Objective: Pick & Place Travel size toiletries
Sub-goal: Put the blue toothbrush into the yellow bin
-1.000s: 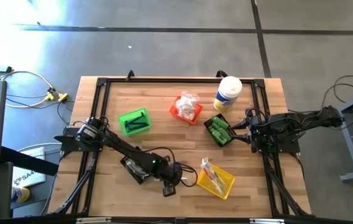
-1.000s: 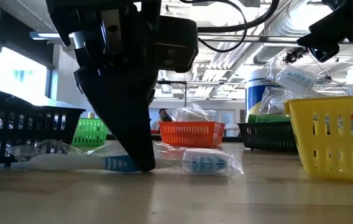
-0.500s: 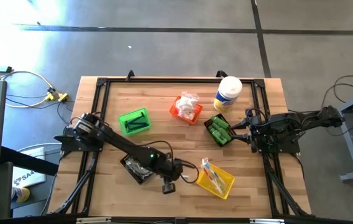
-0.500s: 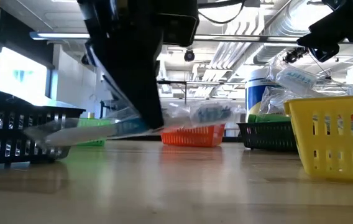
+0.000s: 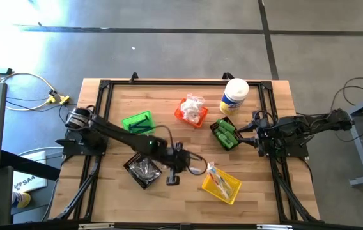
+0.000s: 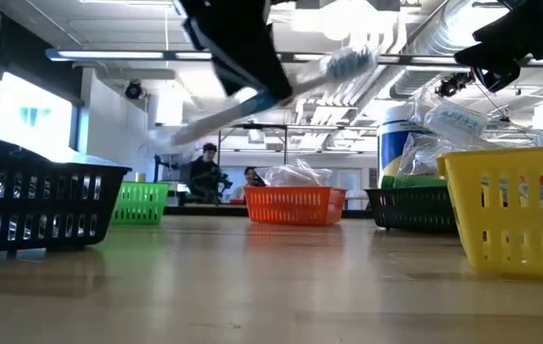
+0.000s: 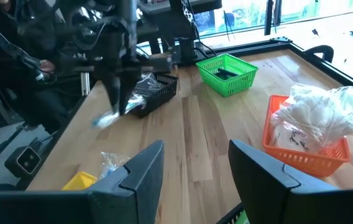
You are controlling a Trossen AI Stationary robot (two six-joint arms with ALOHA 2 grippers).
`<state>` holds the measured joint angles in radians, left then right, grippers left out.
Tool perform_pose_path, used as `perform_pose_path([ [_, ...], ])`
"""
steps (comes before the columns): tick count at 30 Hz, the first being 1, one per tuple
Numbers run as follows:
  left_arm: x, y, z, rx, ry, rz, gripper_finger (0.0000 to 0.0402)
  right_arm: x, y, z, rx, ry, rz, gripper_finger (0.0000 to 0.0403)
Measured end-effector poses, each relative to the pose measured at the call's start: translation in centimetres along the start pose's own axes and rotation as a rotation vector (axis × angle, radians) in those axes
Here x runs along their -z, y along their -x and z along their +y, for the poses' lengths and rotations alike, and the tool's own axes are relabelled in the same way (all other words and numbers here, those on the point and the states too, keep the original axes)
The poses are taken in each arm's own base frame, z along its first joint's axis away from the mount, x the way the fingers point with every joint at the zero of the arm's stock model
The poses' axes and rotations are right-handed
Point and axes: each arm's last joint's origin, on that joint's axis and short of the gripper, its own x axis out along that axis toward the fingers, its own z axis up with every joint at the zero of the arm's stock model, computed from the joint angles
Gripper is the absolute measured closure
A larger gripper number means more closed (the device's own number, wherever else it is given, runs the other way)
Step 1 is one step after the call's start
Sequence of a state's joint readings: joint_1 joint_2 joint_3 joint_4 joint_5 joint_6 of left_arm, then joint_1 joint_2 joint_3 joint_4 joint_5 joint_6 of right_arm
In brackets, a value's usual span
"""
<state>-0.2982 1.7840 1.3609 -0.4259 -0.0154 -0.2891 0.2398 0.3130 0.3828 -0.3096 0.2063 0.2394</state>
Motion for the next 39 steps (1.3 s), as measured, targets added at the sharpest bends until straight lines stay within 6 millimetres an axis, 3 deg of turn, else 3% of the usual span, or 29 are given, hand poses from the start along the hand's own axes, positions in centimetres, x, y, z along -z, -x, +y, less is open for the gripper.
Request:
perform_pose_path([
  [5,-1.2,0.7,1.8,-0.069,-0.047,-0.081,0.0389,0.0,0.0,0.0,0.0,-0.002,0.001,0.0229],
  [9,-1.7,-0.1,2.5,-0.085,-0.059,-0.201,0.0389,0.0,0.0,0.0,0.0,-0.001,0.001,0.0229],
  [13,-0.8,-1.4,2.8,-0.058,-0.075,-0.31,0.0389,0.0,0.0,0.0,0.0,0.0,0.001,0.0229],
  [19,0.8,-1.7,3.2,-0.039,-0.098,-0.435,0.0389,0.0,0.0,0.0,0.0,-0.001,0.0,0.0229],
  [23,1.8,-0.2,3.5,-0.055,-0.118,-0.459,0.0389,-0.1,0.0,0.0,-0.003,-0.005,-0.013,0.0229],
  [30,3.0,4.1,3.7,-0.084,-0.204,-0.532,0.0389,-1.0,0.0,0.2,-0.025,-0.021,-0.099,0.0229],
  [39,3.2,5.5,4.7,-0.104,-0.18,-0.589,0.0389,-1.7,-1.1,0.6,-0.034,-0.03,-0.14,0.0229],
])
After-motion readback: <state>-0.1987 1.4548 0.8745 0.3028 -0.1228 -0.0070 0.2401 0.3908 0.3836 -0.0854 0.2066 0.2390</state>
